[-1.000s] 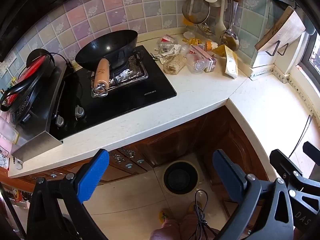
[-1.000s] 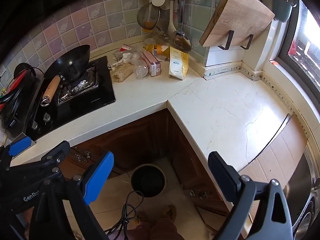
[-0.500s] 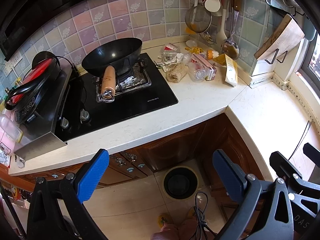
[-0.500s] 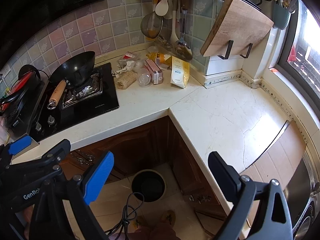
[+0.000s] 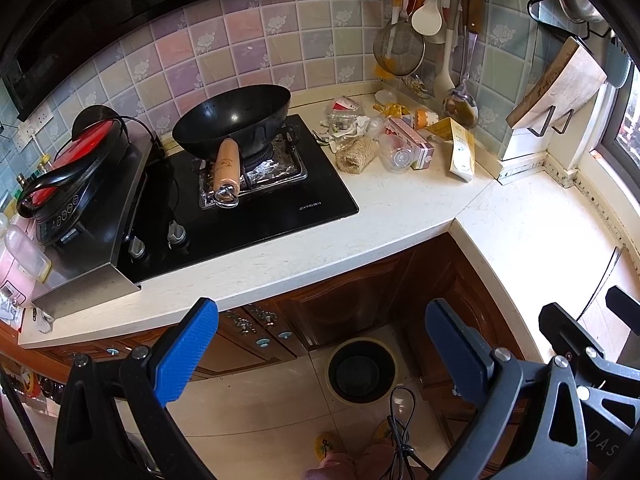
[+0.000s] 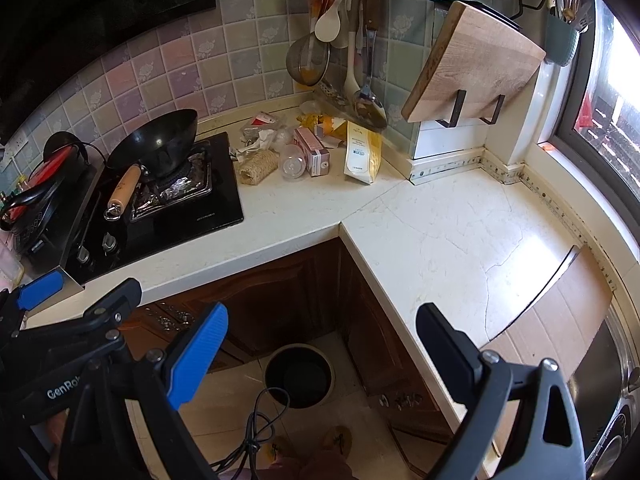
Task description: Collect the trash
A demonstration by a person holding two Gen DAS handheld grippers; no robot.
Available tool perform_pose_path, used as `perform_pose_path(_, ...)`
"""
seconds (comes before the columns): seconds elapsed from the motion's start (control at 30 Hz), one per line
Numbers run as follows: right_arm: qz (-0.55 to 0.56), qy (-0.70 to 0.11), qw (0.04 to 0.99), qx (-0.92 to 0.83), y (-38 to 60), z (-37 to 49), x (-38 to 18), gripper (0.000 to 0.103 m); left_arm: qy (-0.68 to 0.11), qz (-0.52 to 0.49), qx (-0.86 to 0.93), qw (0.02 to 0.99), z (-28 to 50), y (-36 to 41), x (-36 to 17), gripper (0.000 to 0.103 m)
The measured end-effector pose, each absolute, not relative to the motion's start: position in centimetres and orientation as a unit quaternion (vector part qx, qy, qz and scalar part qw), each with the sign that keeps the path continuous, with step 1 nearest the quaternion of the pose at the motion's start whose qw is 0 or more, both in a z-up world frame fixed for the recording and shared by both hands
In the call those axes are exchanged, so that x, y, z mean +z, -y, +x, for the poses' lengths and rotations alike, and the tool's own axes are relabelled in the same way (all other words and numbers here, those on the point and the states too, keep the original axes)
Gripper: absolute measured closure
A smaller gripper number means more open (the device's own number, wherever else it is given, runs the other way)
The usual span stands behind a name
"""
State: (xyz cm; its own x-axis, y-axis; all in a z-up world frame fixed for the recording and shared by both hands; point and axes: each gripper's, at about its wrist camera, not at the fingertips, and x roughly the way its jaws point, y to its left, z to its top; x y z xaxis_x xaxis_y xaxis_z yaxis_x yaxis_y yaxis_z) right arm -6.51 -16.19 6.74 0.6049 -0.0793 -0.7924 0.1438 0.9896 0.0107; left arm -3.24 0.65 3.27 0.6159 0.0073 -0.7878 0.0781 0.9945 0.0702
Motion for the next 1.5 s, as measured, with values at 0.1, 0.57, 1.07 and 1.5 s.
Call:
perform_pose_path(0.1, 0.038, -0.439, 0.895, -0.063, 16.2, -6.6, 6.8, 0.007, -0.436, 0.050, -0.020, 0.898, -3.4, -0.7, 3.4, 0.001)
perform_pose_path(0.57, 0.038, -0.438, 0.896, -0.067, 16.4, -6.8, 7.1, 0.007, -0.433, 0.052, -0.029, 0.899, -3.4, -0.6, 3.5, 0.001)
perform_pose_path(1.07, 0.039, -0.431, 0.899, -0.074, 15.1, -6.3, 7.5, 0.007, -0.421, 0.056, -0.035, 0.905, -2.7, -1.4, 3.8, 0.001)
perform_pose_path(1.5, 0.042, -0.418, 0.902, -0.101, 14.4, -6.0, 7.9, 0.007, -0.411, 0.059, -0.055, 0.908, -1.3, -2.4, 4.3, 0.001)
